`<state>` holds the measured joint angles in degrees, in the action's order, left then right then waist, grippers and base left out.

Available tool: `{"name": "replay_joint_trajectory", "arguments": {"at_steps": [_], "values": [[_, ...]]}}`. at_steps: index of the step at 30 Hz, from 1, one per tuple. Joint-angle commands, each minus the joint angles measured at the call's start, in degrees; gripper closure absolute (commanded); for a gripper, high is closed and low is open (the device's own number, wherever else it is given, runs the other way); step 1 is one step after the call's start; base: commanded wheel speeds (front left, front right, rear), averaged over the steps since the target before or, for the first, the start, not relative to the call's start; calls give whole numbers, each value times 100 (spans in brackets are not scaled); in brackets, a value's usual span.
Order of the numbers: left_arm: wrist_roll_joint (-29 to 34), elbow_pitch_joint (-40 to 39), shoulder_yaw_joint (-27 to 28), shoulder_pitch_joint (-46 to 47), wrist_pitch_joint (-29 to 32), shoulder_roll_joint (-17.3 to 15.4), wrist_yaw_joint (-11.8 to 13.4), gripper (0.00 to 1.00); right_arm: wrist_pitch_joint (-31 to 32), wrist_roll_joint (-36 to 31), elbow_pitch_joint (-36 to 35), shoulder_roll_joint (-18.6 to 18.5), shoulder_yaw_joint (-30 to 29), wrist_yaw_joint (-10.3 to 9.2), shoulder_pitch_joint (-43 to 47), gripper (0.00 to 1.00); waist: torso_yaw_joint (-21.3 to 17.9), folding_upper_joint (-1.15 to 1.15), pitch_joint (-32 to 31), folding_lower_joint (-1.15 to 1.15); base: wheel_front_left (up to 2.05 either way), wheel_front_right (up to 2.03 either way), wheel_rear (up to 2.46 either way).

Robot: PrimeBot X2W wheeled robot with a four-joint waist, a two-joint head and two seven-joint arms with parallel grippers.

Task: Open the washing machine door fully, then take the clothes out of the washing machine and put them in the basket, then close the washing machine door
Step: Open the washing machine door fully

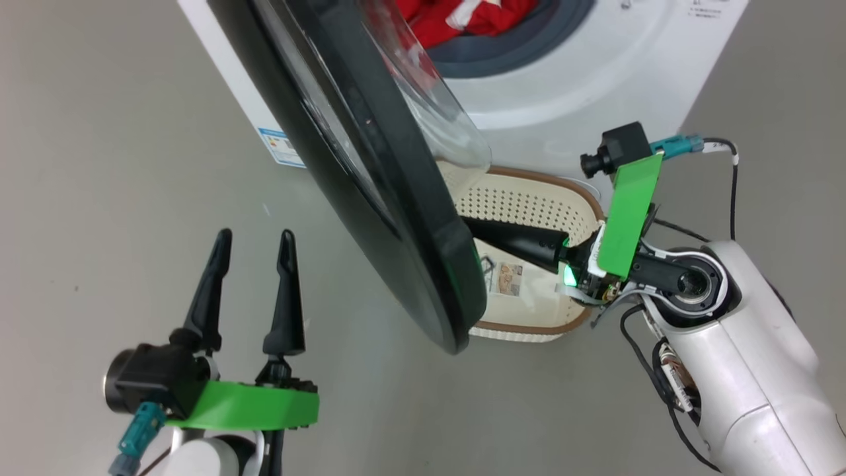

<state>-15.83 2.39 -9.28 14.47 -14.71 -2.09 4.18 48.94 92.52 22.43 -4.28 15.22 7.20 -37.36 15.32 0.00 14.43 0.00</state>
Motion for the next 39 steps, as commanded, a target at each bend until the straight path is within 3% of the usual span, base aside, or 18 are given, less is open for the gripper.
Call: {"name": "replay_joint_trajectory", "arguments": {"at_steps": [1,20,39], "values": [[-52,-92,161,-66,-29,-78,43,0,50,105,-224,137,137,29,95,100,146,0,-142,0,0,0,0],[-191,95,102,-321,-29,-78,110,0,6,410,-208,139,680,29,373,100,725,0,-523,0,0,0,0],[-295,157,49,-409,-29,-78,156,0,-191,555,-90,111,1082,29,306,100,981,0,-560,0,0,0,0]]}}
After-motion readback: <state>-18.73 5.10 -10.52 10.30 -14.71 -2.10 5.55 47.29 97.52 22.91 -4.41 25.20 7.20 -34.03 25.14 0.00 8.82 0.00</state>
